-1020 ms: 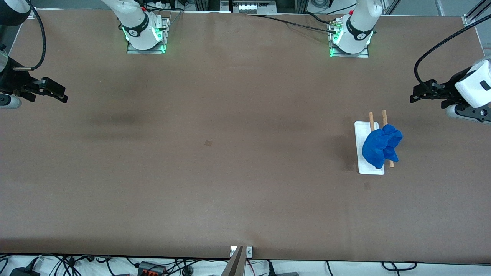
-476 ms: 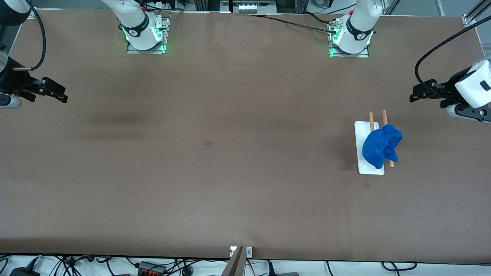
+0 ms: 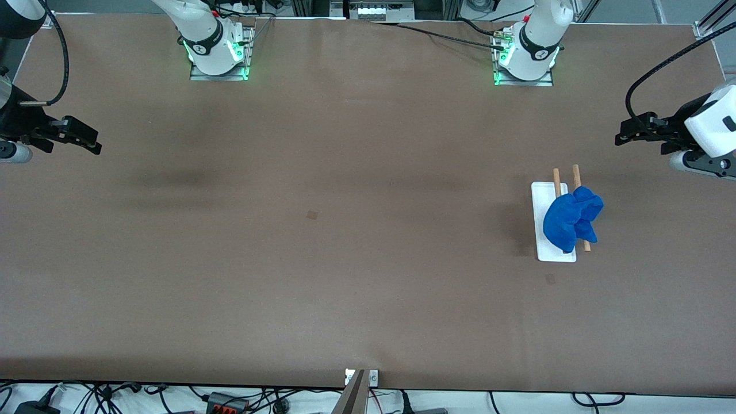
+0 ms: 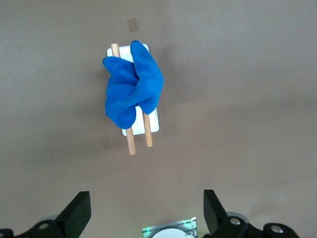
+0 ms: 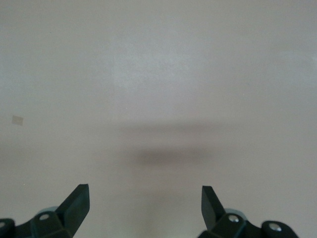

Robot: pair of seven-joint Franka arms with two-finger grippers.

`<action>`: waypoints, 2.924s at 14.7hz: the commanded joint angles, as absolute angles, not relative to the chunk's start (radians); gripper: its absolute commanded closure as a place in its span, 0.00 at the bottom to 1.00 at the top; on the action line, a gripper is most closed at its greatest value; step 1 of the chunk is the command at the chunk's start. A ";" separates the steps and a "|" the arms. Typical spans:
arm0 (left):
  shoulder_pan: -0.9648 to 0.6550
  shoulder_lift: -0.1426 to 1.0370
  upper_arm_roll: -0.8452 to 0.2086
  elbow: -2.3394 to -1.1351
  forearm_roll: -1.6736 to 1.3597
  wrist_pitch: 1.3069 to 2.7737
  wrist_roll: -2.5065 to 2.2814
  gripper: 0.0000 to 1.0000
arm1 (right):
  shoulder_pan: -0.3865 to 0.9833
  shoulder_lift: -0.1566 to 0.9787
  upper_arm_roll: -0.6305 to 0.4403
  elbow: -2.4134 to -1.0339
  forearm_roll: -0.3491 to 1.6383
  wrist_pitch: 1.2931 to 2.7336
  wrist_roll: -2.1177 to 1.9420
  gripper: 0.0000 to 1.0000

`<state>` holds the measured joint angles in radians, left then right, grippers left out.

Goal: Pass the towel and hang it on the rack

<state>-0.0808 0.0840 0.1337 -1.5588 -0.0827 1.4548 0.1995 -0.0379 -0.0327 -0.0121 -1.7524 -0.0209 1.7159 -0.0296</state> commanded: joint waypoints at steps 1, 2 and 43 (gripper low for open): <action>-0.081 0.072 0.132 -1.551 -0.078 1.463 0.199 0.00 | -0.051 -0.035 0.002 -1.740 -0.023 1.701 -0.037 0.00; -0.081 0.065 0.130 -1.560 -0.078 1.471 0.199 0.00 | -0.051 -0.037 0.002 -1.740 -0.023 1.701 -0.037 0.00; 0.023 0.008 0.021 -1.598 -0.031 1.511 0.069 0.00 | -0.054 -0.032 0.000 -1.740 -0.021 1.704 -0.020 0.00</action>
